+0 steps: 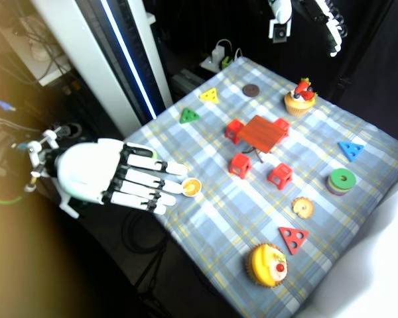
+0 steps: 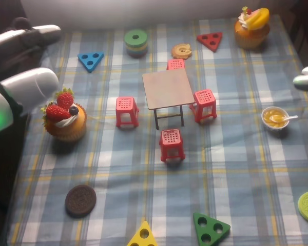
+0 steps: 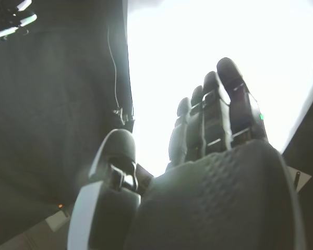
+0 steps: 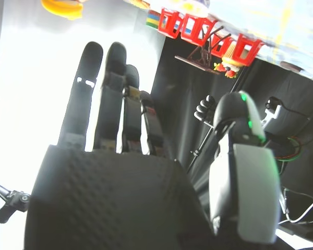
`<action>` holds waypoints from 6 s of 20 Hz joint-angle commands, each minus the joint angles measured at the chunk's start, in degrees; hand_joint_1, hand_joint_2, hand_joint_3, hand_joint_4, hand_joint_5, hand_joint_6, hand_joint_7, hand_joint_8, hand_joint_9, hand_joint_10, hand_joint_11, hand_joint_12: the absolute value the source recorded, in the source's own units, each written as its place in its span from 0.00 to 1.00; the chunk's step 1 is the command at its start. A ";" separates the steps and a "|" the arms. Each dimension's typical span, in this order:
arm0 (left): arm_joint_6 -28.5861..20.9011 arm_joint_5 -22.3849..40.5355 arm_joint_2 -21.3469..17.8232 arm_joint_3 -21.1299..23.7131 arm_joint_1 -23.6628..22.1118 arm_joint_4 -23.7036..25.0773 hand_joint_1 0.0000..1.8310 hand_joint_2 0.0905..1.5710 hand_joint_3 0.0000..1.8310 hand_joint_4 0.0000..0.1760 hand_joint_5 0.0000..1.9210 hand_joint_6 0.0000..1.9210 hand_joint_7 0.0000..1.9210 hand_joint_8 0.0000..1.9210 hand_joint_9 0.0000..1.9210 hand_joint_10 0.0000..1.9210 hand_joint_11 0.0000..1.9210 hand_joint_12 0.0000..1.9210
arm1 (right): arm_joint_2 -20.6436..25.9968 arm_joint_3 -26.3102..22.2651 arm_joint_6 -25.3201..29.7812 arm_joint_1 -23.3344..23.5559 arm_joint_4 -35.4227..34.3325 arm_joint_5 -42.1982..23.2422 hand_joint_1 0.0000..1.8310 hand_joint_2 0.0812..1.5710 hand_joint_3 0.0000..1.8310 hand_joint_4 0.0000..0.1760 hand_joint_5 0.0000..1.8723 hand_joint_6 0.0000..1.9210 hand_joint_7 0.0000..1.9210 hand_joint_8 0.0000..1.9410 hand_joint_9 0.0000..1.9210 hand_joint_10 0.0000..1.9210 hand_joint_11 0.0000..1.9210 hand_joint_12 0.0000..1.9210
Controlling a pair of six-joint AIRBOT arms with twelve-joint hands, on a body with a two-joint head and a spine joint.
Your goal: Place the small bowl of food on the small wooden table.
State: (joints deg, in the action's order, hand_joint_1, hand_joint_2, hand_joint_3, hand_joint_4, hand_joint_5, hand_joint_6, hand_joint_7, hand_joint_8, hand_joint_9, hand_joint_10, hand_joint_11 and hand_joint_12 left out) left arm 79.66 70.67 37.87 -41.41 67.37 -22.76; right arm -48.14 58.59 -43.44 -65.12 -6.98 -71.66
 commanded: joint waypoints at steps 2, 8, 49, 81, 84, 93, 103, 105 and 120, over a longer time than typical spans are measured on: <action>-0.70 6.72 0.34 -0.21 -0.58 0.37 0.18 0.76 0.00 0.85 0.21 0.00 0.19 0.00 0.12 0.01 0.00 0.23 | -0.29 0.78 0.27 1.93 -0.54 -5.83 0.39 0.67 0.00 0.00 0.24 0.00 0.22 0.00 0.19 0.00 0.05 0.29; -1.40 6.65 0.39 -0.37 -0.58 0.53 0.22 0.76 0.00 0.81 0.21 0.00 0.21 0.00 0.14 0.00 0.00 0.30 | -2.98 4.26 1.32 9.91 5.02 2.78 0.43 0.61 0.00 0.24 0.23 0.00 0.24 0.00 0.21 0.00 0.00 0.42; -4.62 6.07 1.08 -1.32 -0.62 0.68 0.19 0.76 0.00 0.82 0.18 0.00 0.25 0.00 0.21 0.00 0.00 0.30 | -9.52 12.09 1.91 20.17 11.88 21.68 0.69 0.67 0.00 0.00 0.52 0.43 0.59 0.46 0.67 0.14 0.45 0.73; -5.24 4.61 1.83 -2.58 -0.89 0.93 0.19 0.76 0.00 0.71 0.19 0.00 0.25 0.00 0.23 0.00 0.00 0.33 | -17.97 12.70 2.49 41.66 27.25 18.56 0.77 0.62 0.00 0.00 0.66 0.22 0.72 0.12 0.58 0.47 0.41 0.63; -5.26 4.49 1.89 -2.67 -0.99 0.95 0.17 0.76 0.00 0.78 0.18 0.00 0.24 0.00 0.22 0.00 0.00 0.30 | -18.64 12.82 2.49 42.17 27.63 18.59 0.70 0.61 0.00 0.00 0.68 0.20 0.70 0.25 0.70 0.28 0.59 0.66; -5.50 3.86 2.54 -2.98 -1.39 1.12 0.18 0.77 0.00 0.83 0.17 0.00 0.24 0.00 0.22 0.00 0.00 0.28 | -21.13 14.41 2.49 42.67 28.61 22.01 0.76 0.64 0.00 0.00 0.58 0.36 0.63 0.29 0.56 0.53 0.42 0.66; -5.73 3.98 2.70 -3.16 -1.46 1.15 0.15 0.78 0.00 0.90 0.17 0.00 0.24 0.00 0.22 0.00 0.00 0.31 | -21.24 14.54 2.49 43.06 29.12 22.22 0.74 0.61 0.00 0.00 0.51 0.00 0.60 0.28 0.55 0.17 0.41 0.60; -5.77 3.99 2.70 -3.19 -1.46 1.15 0.17 0.77 0.00 0.91 0.18 0.00 0.25 0.00 0.22 0.00 0.00 0.32 | -21.24 14.53 2.49 43.06 29.12 22.22 0.66 0.58 0.00 0.00 0.49 0.00 0.53 0.11 0.53 0.15 0.38 0.60; -6.05 5.29 2.39 -3.09 -1.45 0.72 0.19 0.75 0.00 0.80 0.19 0.00 0.25 0.00 0.23 0.00 0.00 0.37 | -19.56 12.78 2.96 43.05 27.76 19.32 0.52 0.55 0.00 0.29 0.27 0.00 0.23 0.00 0.28 0.00 0.14 0.45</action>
State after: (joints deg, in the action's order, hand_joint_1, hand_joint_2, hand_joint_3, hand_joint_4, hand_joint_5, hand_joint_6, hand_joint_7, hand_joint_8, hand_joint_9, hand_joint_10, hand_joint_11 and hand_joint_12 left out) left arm 74.43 68.36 40.47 -44.27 66.57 -22.31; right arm -68.03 71.31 -40.58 -22.98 22.94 -44.53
